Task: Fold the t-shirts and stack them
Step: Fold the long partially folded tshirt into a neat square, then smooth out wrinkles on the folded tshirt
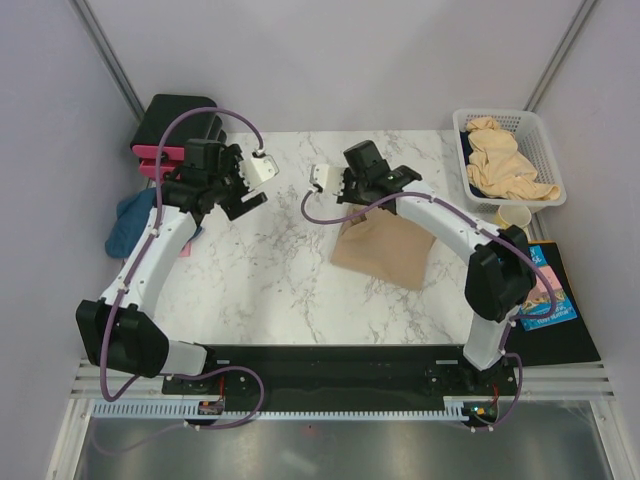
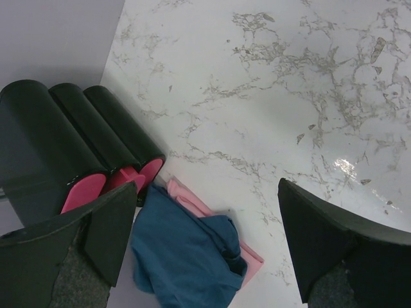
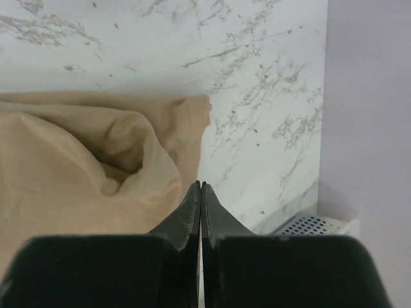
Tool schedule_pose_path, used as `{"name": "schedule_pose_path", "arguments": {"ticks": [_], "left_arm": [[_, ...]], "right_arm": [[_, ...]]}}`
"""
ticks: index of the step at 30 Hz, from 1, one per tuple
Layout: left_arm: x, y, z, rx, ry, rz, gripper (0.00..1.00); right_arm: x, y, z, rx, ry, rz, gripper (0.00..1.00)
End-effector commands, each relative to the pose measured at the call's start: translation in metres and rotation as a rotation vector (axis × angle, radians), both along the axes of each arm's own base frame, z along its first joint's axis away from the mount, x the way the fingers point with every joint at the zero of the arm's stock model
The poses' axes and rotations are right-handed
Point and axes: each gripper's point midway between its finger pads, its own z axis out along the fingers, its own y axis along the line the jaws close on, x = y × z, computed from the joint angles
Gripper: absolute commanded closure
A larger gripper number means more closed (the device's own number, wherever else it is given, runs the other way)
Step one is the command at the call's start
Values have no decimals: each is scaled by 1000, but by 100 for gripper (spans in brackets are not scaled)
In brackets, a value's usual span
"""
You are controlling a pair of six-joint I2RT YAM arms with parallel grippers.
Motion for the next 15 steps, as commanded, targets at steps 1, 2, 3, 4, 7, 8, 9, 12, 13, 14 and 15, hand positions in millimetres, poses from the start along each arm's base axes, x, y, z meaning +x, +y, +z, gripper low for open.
{"name": "schedule_pose_path", "arguments": {"ticks": [1,2,3,4,7,8,9,12,13,14,15], "left_arm": [[-6,-9,22,-32,-37,-52,14],[-8,-11,24,-36,-32,-62,18],[-9,-12,25,-41,-30,-69,27],[-11,-16,26,-54,-23,-86,58],[-19,-32,27,-103,25,-143,98],[-22,-40,33,-123,27,-169,98],[-26,-46,28,-140,63,-181,98],[-35,-79,25,-175,100,-269,98],[-40,-97,22,-179,118,-313,98],[-41,-106,22,-185,125,-334,98],[-44,-116,22,-201,141,-350,98]], "right_arm": [[-11,-42,15,-81,13,-12,100],[-14,-50,7,-93,37,-18,100],[-13,-61,3,-98,58,-35,100],[-18,-66,-3,-104,92,-35,100],[-24,-86,-27,-131,152,-88,100],[-25,-90,-32,-131,169,-107,100],[-24,-99,-35,-125,182,-138,100],[-26,-115,-43,-51,240,-221,100],[-31,-119,-44,-39,267,-235,100],[-33,-123,-46,-21,288,-258,100],[-35,-127,-47,8,315,-269,100]]}}
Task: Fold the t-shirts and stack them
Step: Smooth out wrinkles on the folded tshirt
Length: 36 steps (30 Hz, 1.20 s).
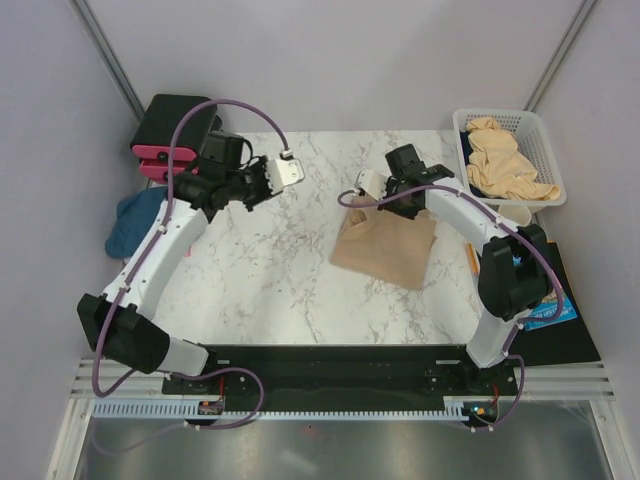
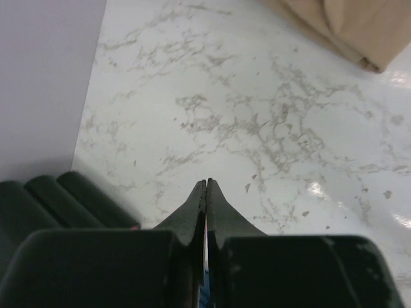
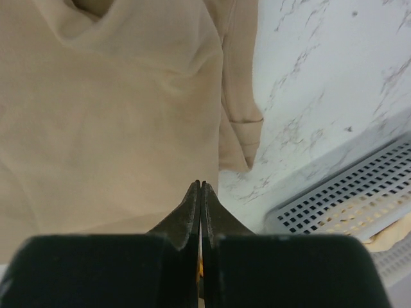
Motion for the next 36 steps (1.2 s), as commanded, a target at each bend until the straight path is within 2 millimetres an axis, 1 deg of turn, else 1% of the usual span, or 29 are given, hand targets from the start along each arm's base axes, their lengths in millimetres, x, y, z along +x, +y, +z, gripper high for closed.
{"name": "schedule_pose_path", "arguments": {"ticks": [1,2,3,4,5,6,7,8,9,10,11,12,13,14,15,16,17,18,19,20,21,22,25,27,30,33,35,36], "left_arm": [[-22,-68,-11,-95,129,-170,98],[-22,-78,-5,-113,130,-193,98],[-23,-88,-8,-132,158,-204,98],[-27,-105,-16,-144,201,-245,98],[-24,-115,-12,-161,203,-262,98],[-24,-124,-13,-177,227,-270,98],[-27,-136,-13,-193,248,-297,98],[-18,-146,-17,-203,267,-305,98],[-17,-154,-20,-222,299,-302,98],[-17,-163,-21,-247,327,-322,98],[-8,-174,-24,-263,346,-326,98],[-5,-181,-26,-282,378,-317,98],[-5,-190,-27,-300,402,-334,98],[0,-199,-15,-328,387,-346,98],[4,-208,-28,-338,439,-339,98],[3,-215,-26,-357,454,-358,98],[7,-222,-19,-375,448,-369,98],[8,-229,-28,-382,483,-367,98],[4,-237,-29,-393,503,-387,98],[4,-243,-25,-401,499,-404,98],[1,-247,-26,-406,510,-418,98],[-2,-254,-30,-404,523,-434,98],[-12,-265,-31,-416,548,-480,98],[-16,-269,-32,-420,557,-494,98],[-22,-272,-39,-414,586,-500,98],[-24,-272,-55,-394,619,-479,98],[-25,-271,-73,-365,638,-464,98],[-21,-269,-82,-339,631,-437,98]], "right_arm": [[-14,-14,-4,114,100,-105,100],[-17,-16,-4,139,117,-131,100],[-18,-19,-5,173,139,-148,100],[-22,-21,-5,193,156,-162,100],[-26,-24,-9,209,177,-176,100],[-27,-31,-10,226,188,-203,100],[-31,-30,-14,262,215,-202,100],[-36,-32,-20,274,244,-210,100],[-38,-38,-24,292,266,-231,100],[-40,-36,-30,319,295,-236,100],[-41,-36,-34,339,317,-247,100],[-39,-43,-36,361,328,-279,100],[-38,-45,-44,384,361,-319,100],[-34,-42,-41,435,370,-329,100],[-28,-52,-42,466,375,-368,100],[-26,-53,-47,500,400,-400,100],[-20,-52,-44,540,404,-403,100],[-17,-58,-46,565,412,-425,100],[-12,-58,-48,580,423,-433,100],[-9,-57,-48,599,426,-430,100],[-6,-59,-48,609,423,-437,100],[0,-58,-50,617,419,-434,100],[12,-55,-56,634,415,-445,100],[15,-53,-60,653,427,-456,100],[21,-51,-71,672,440,-480,100],[22,-49,-78,684,443,-496,100],[24,-51,-83,672,431,-506,100],[23,-52,-85,666,433,-511,100]]}}
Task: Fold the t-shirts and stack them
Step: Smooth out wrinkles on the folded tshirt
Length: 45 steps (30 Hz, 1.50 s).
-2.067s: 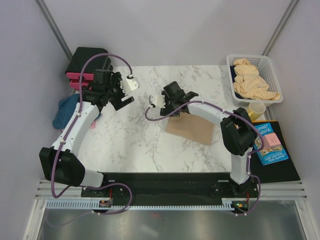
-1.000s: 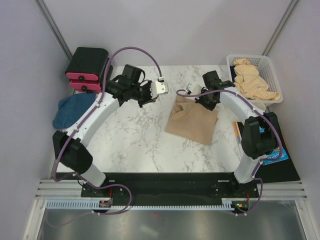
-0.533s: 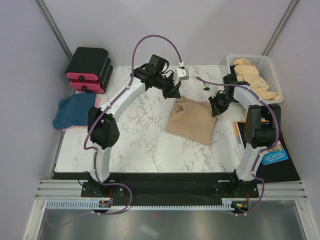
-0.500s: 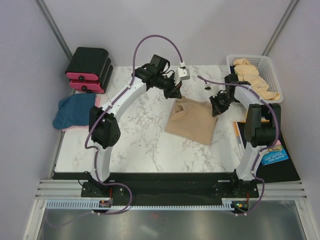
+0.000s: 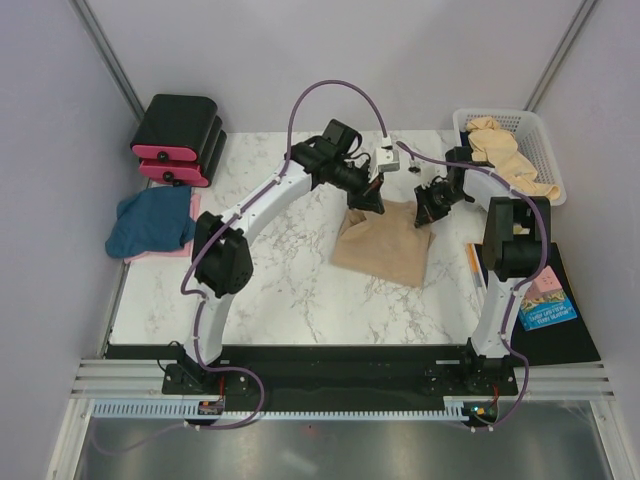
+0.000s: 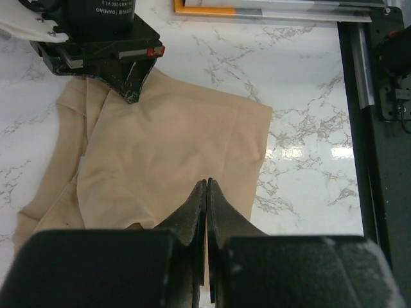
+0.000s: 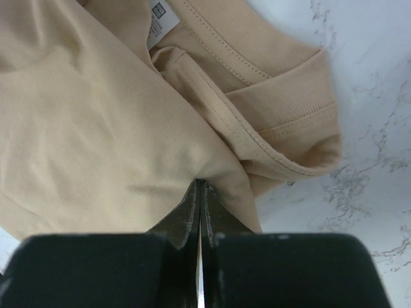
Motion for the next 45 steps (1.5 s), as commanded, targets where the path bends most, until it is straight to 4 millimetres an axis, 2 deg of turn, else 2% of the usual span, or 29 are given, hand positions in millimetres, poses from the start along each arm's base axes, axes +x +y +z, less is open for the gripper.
{"name": "schedule_pose_path", "arguments": {"ticks": [1,6,9,15,21,23,25,26,35,38,42,43,45], "left_arm": [[-2,1,-34,62,55,16,98],[11,10,-83,182,45,66,98],[14,11,-100,211,54,71,98],[31,10,-117,249,26,113,98],[56,11,-121,270,-58,202,98],[66,9,-113,249,-93,233,98],[70,12,-114,255,-111,269,98],[76,10,-107,234,-138,284,98],[111,45,-139,338,-210,453,98],[122,58,-139,344,-213,500,98],[129,65,-124,297,-184,533,98],[128,64,-110,269,-185,534,98],[119,60,-96,217,-161,490,98]], "right_arm": [[14,6,0,32,-46,-15,100],[18,3,1,13,-62,-29,100],[19,2,3,12,-72,-37,100],[17,2,4,8,-74,-34,100],[15,1,2,5,-69,-32,100],[15,1,1,0,-70,-31,100],[14,0,1,0,-68,-31,100],[14,0,1,0,-67,-31,100],[10,-1,1,-6,-65,-33,100],[9,-1,0,-9,-64,-32,100],[9,-2,-1,-12,-62,-36,100],[9,-2,-1,-11,-62,-35,100],[10,-3,-2,-16,-65,-36,100]]}}
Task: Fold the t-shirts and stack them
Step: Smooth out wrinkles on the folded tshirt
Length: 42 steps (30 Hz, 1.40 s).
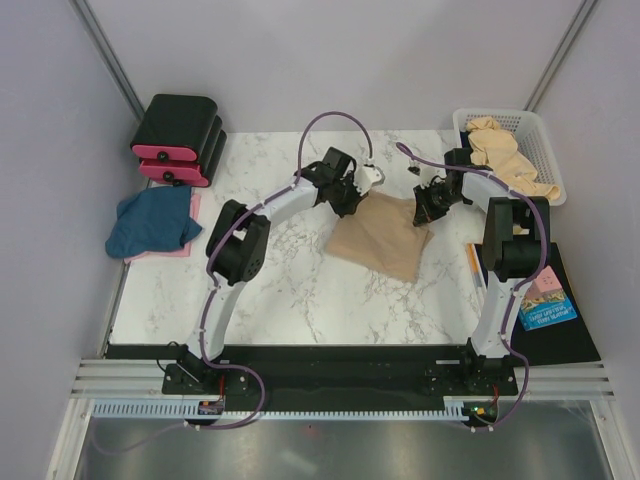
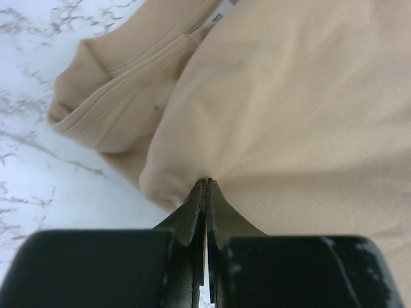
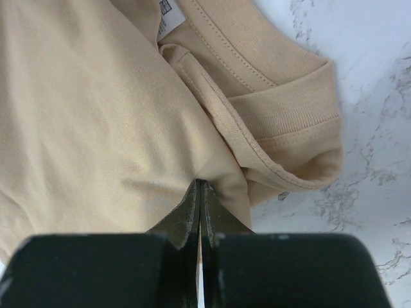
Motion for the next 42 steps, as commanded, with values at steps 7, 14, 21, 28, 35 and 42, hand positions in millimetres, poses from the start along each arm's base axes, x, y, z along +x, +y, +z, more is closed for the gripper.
{"name": "schedule_pose_path", "arguments": {"ticks": [7,14,21,28,35,42], "left_arm": [[-27,-12,126,-295,-44,-144,98],[-38,-37,131,-364,20,-243,98],[-24,-45,76,-258,17,-236,98],[19,-34,48,-147,-107,-108,98],[52,-15,59,-133,-249,17,98],[60,3,39,-60,-254,74,98]], "right_arm": [[1,0,2,-25,-19,7,100],[2,3,-1,-44,-18,17,100],[3,4,-1,-48,-22,22,100],[2,4,-1,-53,-23,23,100],[-3,3,-3,-62,-17,27,100],[-3,6,-1,-65,-22,35,100]]}}
